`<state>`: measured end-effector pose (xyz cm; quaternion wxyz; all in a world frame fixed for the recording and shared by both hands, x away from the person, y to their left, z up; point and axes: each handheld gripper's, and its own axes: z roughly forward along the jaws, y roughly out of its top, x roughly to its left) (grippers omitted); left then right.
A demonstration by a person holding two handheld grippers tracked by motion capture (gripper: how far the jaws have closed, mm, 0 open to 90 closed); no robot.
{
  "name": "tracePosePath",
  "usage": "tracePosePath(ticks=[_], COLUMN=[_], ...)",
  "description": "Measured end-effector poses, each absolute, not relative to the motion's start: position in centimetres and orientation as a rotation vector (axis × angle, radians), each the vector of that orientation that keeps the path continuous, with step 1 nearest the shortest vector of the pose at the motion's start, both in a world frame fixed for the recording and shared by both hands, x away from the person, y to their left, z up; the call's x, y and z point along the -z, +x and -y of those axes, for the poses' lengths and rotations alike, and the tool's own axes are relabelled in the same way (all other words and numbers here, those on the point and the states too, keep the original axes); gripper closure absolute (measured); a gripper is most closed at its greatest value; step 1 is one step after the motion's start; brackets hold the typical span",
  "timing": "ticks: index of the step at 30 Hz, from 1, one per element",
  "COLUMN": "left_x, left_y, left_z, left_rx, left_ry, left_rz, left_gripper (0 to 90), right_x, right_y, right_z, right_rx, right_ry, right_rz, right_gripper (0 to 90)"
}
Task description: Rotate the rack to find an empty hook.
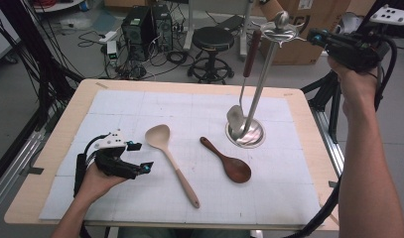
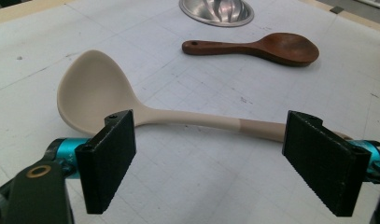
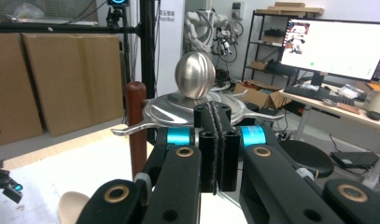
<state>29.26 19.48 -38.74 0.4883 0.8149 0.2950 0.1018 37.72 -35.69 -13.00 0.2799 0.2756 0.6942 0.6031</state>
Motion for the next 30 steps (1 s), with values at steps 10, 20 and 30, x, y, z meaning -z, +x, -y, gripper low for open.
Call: tracePosePath(ticks=[10, 20, 30], left_x=[38.76, 38.76, 38.74], left_y=[29.28, 29.23, 29.17], left_z=[-19.45, -19.41, -19.38], left_rx=[-0.249, -0.25, -0.25], left_ry=[1.985, 1.981, 1.982], left_rz=[-0.715, -0.718, -0.718], left_gripper=[18.2, 18.2, 18.2], right_x=[13.43, 13.82, 13.95], right_y=[37.96, 37.91, 37.73], right_z=[35.86, 35.96, 35.92], right_rx=[-1.622, -1.646, -1.66], right_ry=[0.75, 0.771, 0.787], right_rz=[-1.862, -1.857, -1.849], right_gripper=[90.0, 90.0, 90.0])
